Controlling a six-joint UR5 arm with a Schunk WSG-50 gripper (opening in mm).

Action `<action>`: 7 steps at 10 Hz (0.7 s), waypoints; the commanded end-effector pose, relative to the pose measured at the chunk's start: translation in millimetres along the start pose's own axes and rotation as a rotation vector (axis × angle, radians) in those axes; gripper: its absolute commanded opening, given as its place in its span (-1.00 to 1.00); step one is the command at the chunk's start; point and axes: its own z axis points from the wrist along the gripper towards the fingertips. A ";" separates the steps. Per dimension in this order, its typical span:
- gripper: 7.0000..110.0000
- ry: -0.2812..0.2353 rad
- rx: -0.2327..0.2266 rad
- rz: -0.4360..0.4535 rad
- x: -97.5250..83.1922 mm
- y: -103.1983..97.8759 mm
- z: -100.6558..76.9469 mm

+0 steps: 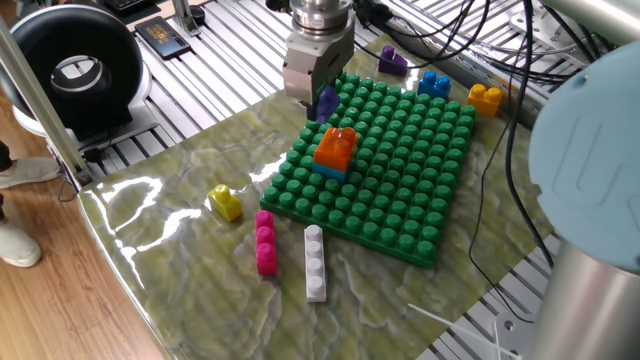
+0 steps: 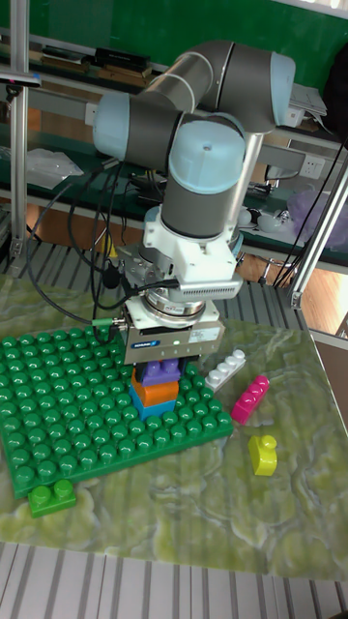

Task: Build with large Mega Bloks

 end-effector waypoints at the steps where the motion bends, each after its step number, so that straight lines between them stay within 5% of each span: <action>1: -1.00 -0.146 0.008 0.029 -33.4 -3.7 -3.2; 3: -1.00 -0.216 -0.021 0.021 -50.8 3.6 -6.5; 7: -1.00 -0.079 0.024 -0.026 -15.3 -5.8 -1.8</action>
